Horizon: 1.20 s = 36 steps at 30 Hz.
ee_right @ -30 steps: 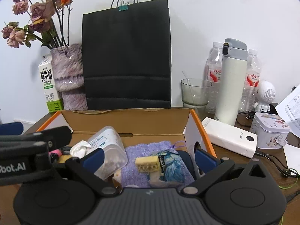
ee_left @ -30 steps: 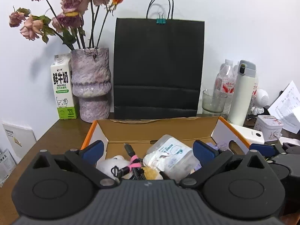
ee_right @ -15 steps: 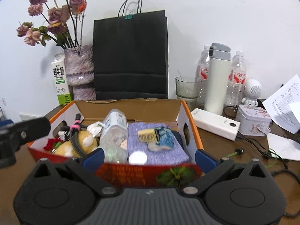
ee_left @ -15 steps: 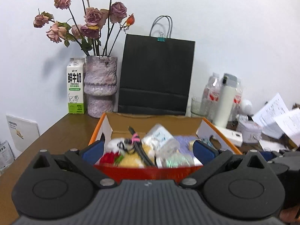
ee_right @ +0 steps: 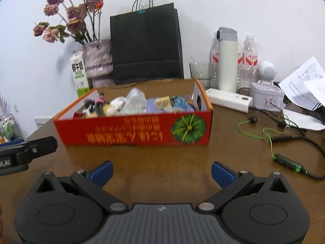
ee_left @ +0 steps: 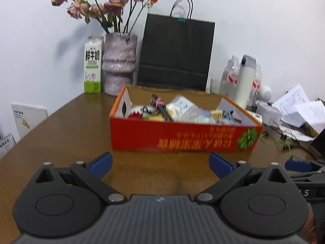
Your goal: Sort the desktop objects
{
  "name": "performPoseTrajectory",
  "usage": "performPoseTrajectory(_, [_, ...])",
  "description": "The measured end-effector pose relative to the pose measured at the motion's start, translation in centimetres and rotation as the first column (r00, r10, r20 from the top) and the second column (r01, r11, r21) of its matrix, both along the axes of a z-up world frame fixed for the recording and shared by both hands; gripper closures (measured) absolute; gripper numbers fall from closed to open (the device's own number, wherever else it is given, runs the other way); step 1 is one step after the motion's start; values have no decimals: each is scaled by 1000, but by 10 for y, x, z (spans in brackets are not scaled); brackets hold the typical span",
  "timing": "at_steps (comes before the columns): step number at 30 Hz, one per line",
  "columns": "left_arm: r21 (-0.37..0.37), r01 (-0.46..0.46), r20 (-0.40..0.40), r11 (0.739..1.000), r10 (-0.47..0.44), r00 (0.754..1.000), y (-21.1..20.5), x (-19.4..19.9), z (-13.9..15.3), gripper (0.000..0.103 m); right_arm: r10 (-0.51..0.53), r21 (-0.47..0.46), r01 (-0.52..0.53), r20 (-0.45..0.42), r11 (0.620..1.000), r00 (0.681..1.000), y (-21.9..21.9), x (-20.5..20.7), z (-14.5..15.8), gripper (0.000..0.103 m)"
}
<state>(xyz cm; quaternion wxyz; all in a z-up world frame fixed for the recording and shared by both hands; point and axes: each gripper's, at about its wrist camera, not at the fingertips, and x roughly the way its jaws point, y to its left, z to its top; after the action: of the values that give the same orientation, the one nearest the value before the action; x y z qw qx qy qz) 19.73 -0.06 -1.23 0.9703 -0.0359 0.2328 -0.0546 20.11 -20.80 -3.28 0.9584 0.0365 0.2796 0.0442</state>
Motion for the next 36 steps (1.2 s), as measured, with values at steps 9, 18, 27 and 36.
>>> performPoseTrajectory(9, [7, 17, 28, 1000, -17, 999, 0, -9, -8, 0, 3, 13, -4, 43, 1000, 999, 2, -7, 3, 0])
performPoseTrajectory(18, [72, 8, 71, 997, -13, 997, -10, -18, -7, 0, 13, -19, -12, 71, 1000, 997, 9, -11, 3, 0])
performPoseTrajectory(27, [74, 5, 92, 997, -12, 996, -11, -21, -5, 0, 7, -18, -5, 93, 1000, 996, 9, -15, 5, 0])
performPoseTrajectory(36, [72, 9, 102, 997, -17, 995, -10, -23, -5, 0, 5, -16, -4, 100, 1000, 995, 9, -16, 5, 0])
